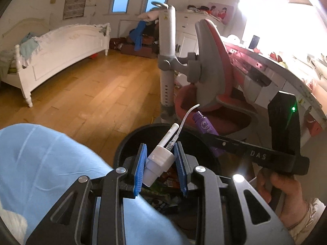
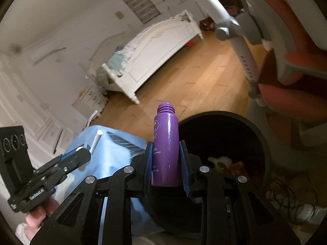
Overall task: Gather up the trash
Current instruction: 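Carry both items to the black bin and open both tools to drop them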
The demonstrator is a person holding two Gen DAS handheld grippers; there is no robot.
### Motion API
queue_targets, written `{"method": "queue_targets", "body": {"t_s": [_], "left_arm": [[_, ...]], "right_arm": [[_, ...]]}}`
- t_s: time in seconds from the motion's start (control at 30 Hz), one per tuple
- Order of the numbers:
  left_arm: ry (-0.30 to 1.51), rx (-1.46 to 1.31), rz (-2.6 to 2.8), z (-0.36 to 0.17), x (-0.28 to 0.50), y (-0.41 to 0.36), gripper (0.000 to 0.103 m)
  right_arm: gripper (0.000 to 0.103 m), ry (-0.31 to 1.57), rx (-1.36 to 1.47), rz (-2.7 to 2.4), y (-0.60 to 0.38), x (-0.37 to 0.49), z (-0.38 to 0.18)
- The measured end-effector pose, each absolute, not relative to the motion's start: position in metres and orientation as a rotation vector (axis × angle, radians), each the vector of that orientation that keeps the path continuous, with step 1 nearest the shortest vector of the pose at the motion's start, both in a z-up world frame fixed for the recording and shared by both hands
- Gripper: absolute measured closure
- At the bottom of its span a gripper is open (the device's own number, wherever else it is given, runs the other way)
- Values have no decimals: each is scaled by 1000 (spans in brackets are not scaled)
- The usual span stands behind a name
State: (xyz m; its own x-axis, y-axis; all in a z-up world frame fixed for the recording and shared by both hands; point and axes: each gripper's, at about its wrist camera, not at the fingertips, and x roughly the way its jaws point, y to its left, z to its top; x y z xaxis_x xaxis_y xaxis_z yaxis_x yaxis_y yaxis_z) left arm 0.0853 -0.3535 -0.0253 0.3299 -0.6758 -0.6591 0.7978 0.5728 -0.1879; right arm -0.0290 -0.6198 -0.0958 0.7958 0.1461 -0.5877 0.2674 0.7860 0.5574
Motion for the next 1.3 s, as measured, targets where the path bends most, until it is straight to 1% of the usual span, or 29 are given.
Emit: {"method": "queue_targets", "body": {"t_s": [0.23,0.57,0.77,0.8,0.83,0.87,0.9,0.93,0.97,1.0,1.07,1.13,1.17,1.2,1.27,1.3], "left_arm": [[801,217,-992,-34,85,-375,75],[823,247,-1005,-38,85,-393,75],[810,279,-985,-36,87,-405,72],[807,282,-985,-35,87,-406,68],[803,284,-983,-35,87,-406,63],[786,289,-969,-33,85,-406,50],[770,291,-959,-31,84,-406,36],[754,290,-952,-29,82,-405,31],[735,286,-949,-27,80,-403,27],[727,283,-953,-25,78,-401,27],[725,276,-955,-22,75,-396,26],[714,274,-941,-19,70,-389,17],[695,272,-919,-16,67,-383,9],[675,266,-895,-12,64,-376,5],[653,245,-859,-4,61,-359,5],[652,228,-835,-1,61,-348,5]], "right_arm": [[77,689,708,-95,-625,-30,-116],[77,710,729,-106,-627,-31,-125],[77,736,749,-133,-631,-28,-132],[77,741,758,-138,-632,-28,-134],[70,742,761,-145,-632,-29,-135],[67,739,761,-153,-631,-30,-135],[60,735,761,-158,-631,-32,-135],[55,729,759,-160,-630,-33,-134],[53,725,752,-163,-627,-35,-132],[50,725,745,-164,-624,-36,-130],[49,726,737,-160,-620,-36,-127],[49,728,727,-148,-612,-36,-123],[49,729,723,-142,-609,-36,-122],[49,729,715,-130,-603,-35,-117],[48,728,692,-103,-588,-33,-109],[44,727,681,-90,-581,-32,-105]]}}
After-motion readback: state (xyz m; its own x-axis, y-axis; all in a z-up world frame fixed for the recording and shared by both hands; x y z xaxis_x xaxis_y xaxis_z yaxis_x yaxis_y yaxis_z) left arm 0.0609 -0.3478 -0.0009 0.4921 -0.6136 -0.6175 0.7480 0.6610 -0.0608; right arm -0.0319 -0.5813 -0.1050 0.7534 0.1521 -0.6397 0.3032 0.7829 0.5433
